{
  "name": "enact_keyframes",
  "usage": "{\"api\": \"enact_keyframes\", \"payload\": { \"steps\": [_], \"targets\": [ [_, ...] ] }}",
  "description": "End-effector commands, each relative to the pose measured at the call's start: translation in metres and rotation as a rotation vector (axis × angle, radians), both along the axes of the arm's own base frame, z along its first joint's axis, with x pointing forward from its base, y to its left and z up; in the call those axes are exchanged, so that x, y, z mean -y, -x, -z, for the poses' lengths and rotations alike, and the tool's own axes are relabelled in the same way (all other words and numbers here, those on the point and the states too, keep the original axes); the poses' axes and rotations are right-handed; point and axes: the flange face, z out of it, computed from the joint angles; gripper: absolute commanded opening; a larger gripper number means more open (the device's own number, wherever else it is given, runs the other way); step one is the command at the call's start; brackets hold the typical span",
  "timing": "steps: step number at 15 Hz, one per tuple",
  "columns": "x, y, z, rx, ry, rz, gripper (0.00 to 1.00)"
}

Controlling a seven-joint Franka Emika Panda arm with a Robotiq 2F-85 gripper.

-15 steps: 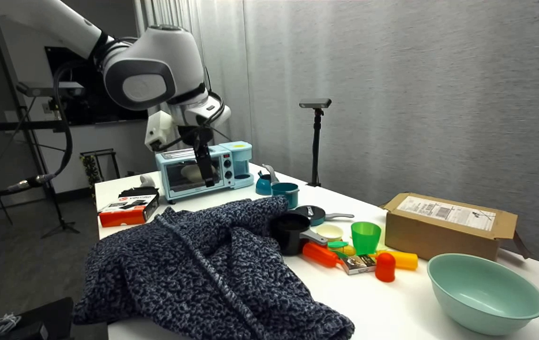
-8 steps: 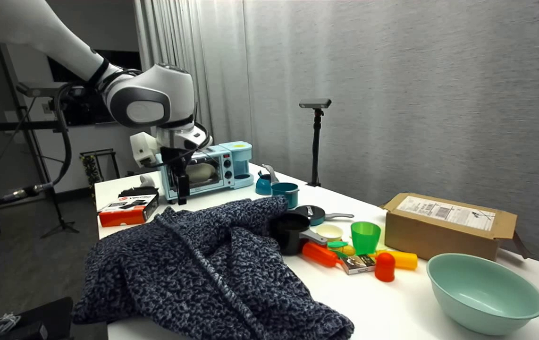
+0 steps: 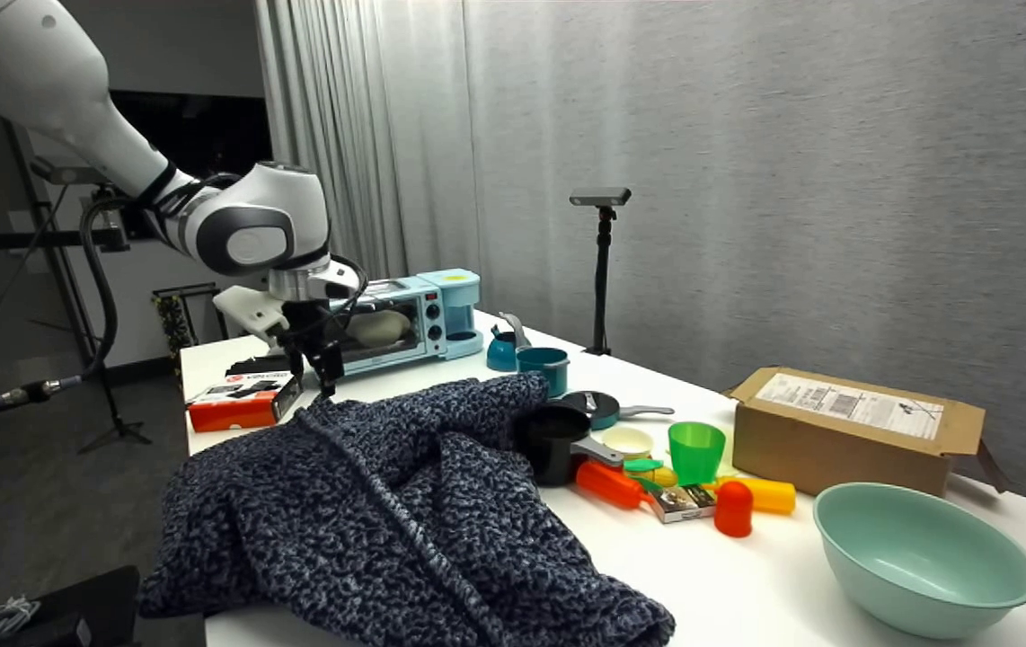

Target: Unfold the blanket

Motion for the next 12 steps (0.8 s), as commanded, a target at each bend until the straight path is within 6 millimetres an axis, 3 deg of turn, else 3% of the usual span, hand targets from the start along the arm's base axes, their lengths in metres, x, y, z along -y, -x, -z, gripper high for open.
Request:
{"api": "enact_keyframes", "payload": {
  "steps": [1,5,10,11,12],
  "targets": [
    [-0.014,0.01,0.018,0.015,0.127,-0.155,1.0],
    [-0.027,0.011,0.032,0.119,0.249,-0.298,1.0],
    [-0.027,0.003,0.046,0.214,0.311,-0.38,0.99],
    [-0.025,0.0,0.049,0.218,0.316,-0.383,0.74],
    [-0.023,-0.003,0.052,0.225,0.313,-0.378,0.74]
  ]
}}
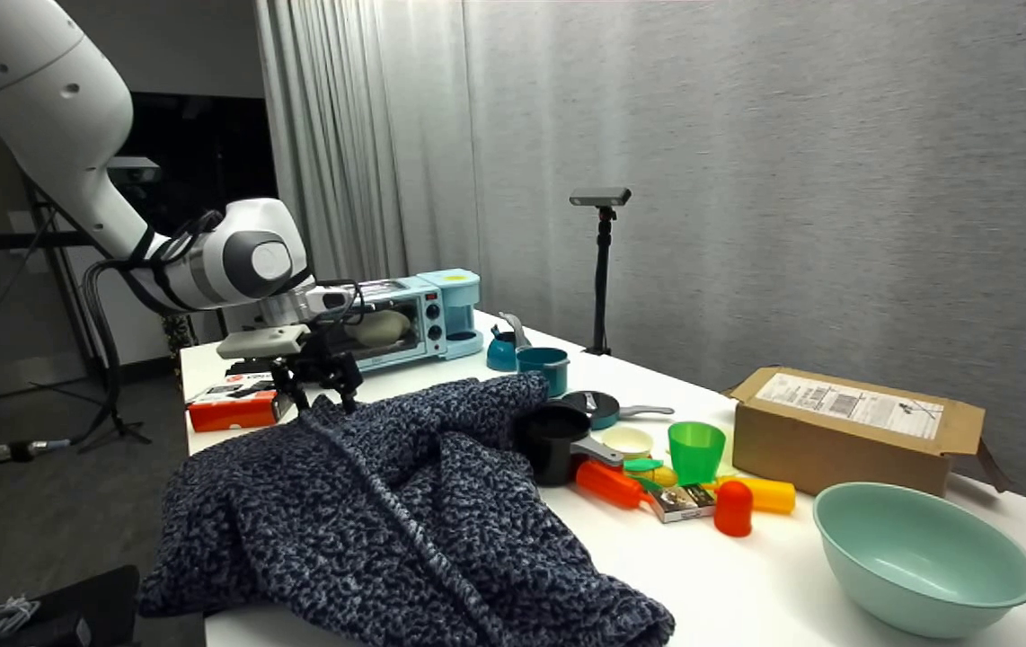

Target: Unfold the blanket

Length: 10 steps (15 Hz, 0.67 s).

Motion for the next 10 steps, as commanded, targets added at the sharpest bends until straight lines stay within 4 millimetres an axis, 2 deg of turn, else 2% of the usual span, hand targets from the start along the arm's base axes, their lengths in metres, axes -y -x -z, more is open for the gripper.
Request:
{"api": "enact_keyframes", "payload": {
  "steps": [1,4,8,9,10],
  "targets": [
    [0.0,-0.015,0.01,0.04,-0.006,0.006,0.71],
    [0.003,-0.026,0.015,0.049,-0.026,0.041,0.45],
    [0.005,-0.038,0.011,0.079,-0.05,0.109,0.17],
    [0.022,-0.025,-0.01,0.081,-0.058,0.141,0.08],
    [0.028,-0.027,-0.015,0.08,-0.061,0.169,0.01]
  ]
}}
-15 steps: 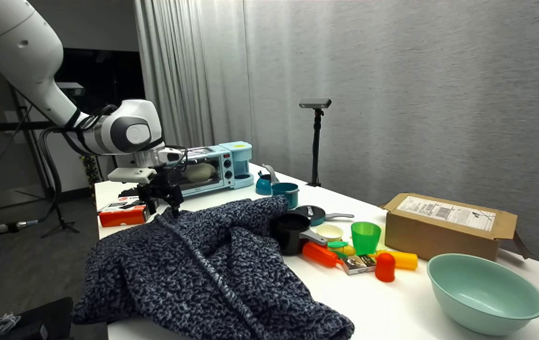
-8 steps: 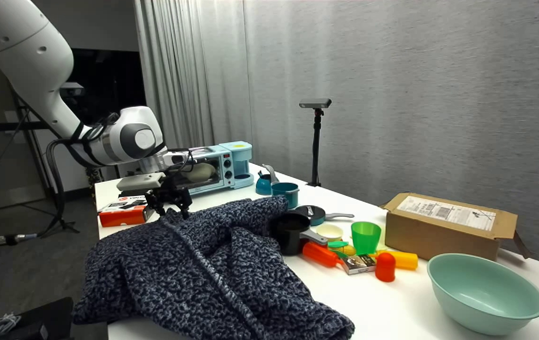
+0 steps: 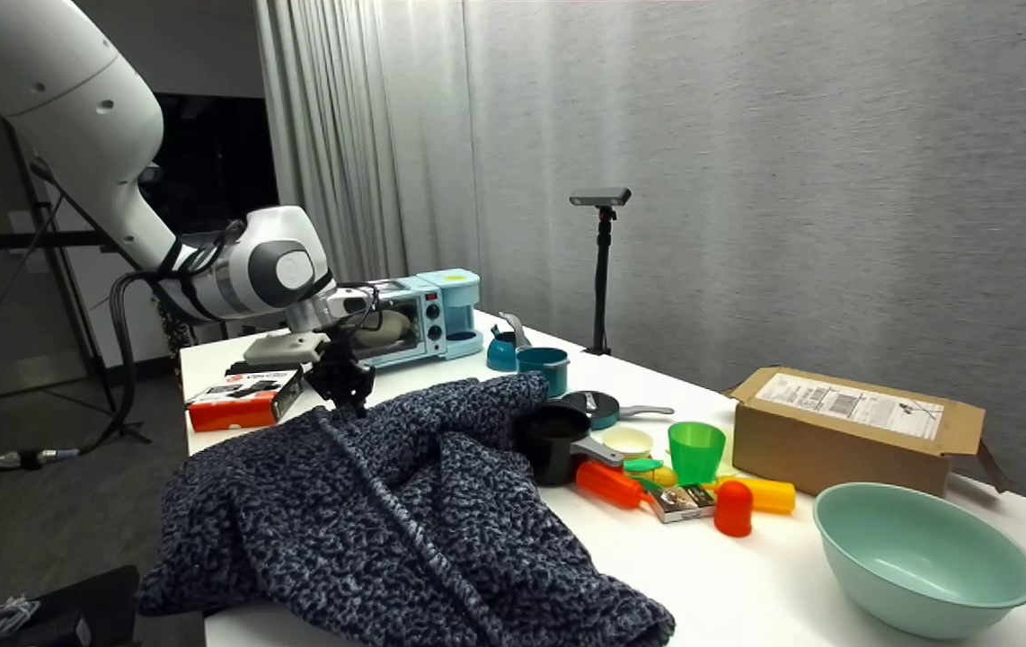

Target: Unfold the blanket

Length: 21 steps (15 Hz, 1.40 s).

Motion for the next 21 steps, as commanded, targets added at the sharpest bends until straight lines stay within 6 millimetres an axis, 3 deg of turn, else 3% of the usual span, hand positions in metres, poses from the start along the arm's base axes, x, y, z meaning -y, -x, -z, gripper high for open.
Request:
{"api": "enact_keyframes", "payload": {
  "steps": [1,5,8,14,21],
  "targets": [
    [0.023,0.003,-0.029,0.024,-0.025,0.097,0.0],
    [0.067,-0.004,-0.07,0.063,-0.082,0.255,0.01],
    [0.121,-0.01,-0.106,0.111,-0.136,0.415,0.01],
    [0.271,0.001,-0.16,0.199,-0.192,0.738,0.01],
    [0.434,0.051,-0.204,0.309,-0.19,1.126,0.01]
  ]
}}
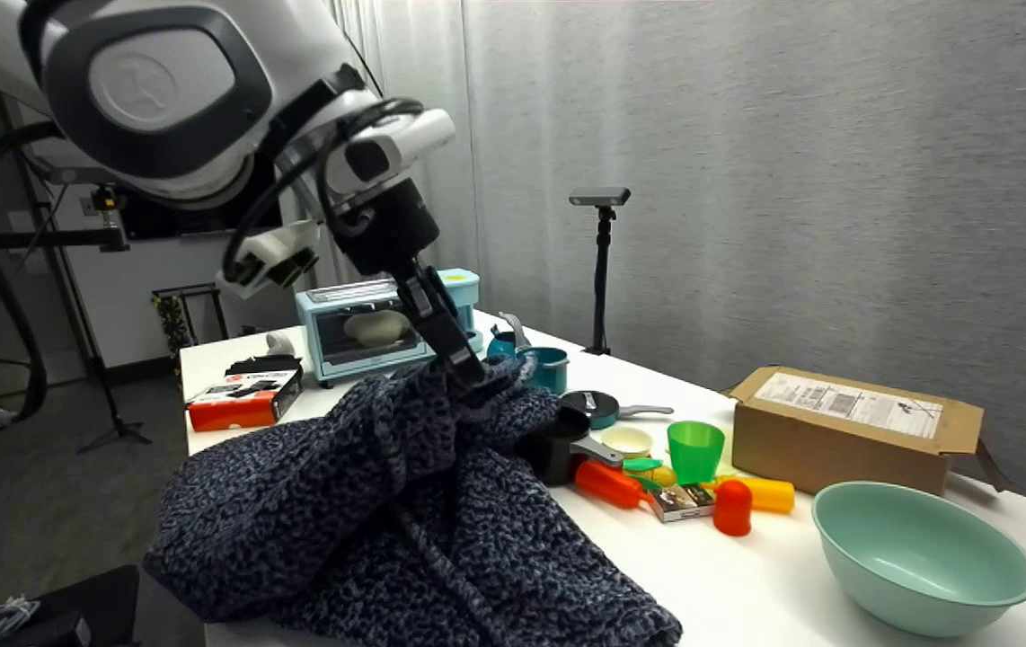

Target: Unfold the blanket

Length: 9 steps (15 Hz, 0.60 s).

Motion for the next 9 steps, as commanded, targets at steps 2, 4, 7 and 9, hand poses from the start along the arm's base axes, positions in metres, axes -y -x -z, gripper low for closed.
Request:
{"api": "enact_keyframes", "payload": {
  "steps": [2,4,7,9],
  "targets": [
    [0.076,0.051,-0.019,0.015,-0.017,0.257,0.01],
    [0.105,0.073,-0.012,-0.003,-0.043,0.372,0.01],
    [0.139,0.106,0.008,-0.038,-0.076,0.544,0.01],
    [0.155,0.127,0.023,-0.058,-0.1,0.657,0.01]
  ]
}}
